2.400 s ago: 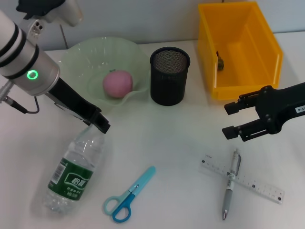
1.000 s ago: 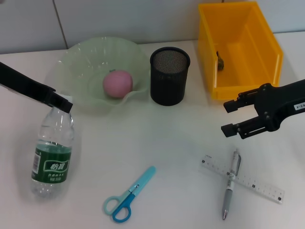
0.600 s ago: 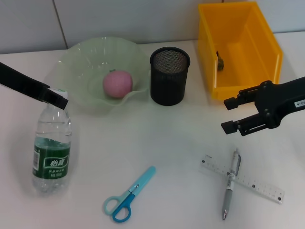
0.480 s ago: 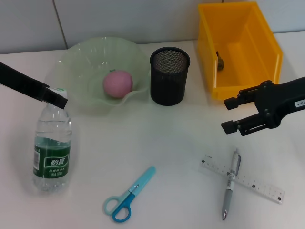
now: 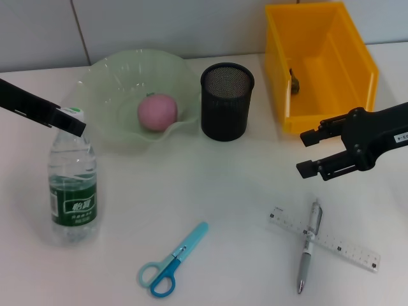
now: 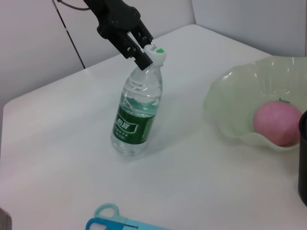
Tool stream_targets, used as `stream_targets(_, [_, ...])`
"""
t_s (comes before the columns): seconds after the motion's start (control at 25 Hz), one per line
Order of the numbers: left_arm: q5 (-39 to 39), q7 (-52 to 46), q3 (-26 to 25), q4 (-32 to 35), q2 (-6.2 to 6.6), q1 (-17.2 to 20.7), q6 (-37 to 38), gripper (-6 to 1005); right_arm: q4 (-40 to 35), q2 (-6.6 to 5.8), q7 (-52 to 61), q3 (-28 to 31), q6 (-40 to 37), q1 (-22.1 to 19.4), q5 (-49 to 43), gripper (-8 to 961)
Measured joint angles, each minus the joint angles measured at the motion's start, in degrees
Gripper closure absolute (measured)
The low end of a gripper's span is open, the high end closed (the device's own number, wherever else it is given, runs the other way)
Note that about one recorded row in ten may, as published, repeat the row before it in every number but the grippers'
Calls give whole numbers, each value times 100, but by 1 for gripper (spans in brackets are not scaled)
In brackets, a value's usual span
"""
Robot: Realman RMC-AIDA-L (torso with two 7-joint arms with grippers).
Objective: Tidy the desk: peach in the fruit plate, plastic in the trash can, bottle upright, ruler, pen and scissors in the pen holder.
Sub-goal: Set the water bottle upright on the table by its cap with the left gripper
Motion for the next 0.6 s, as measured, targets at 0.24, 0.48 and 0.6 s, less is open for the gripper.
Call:
stream_targets(0.24, [-83, 0, -41, 136, 11, 16, 52, 566, 0, 0, 12, 0, 0, 6, -7, 192])
stream_targets(0.48, [-84, 0, -43, 313, -16, 42, 110, 566, 0, 3, 38, 0, 3, 8, -7, 192])
stream_targets(0.6, [-83, 0, -42, 417, -18, 58, 110, 567, 0, 6, 53, 0, 6, 9, -7, 193])
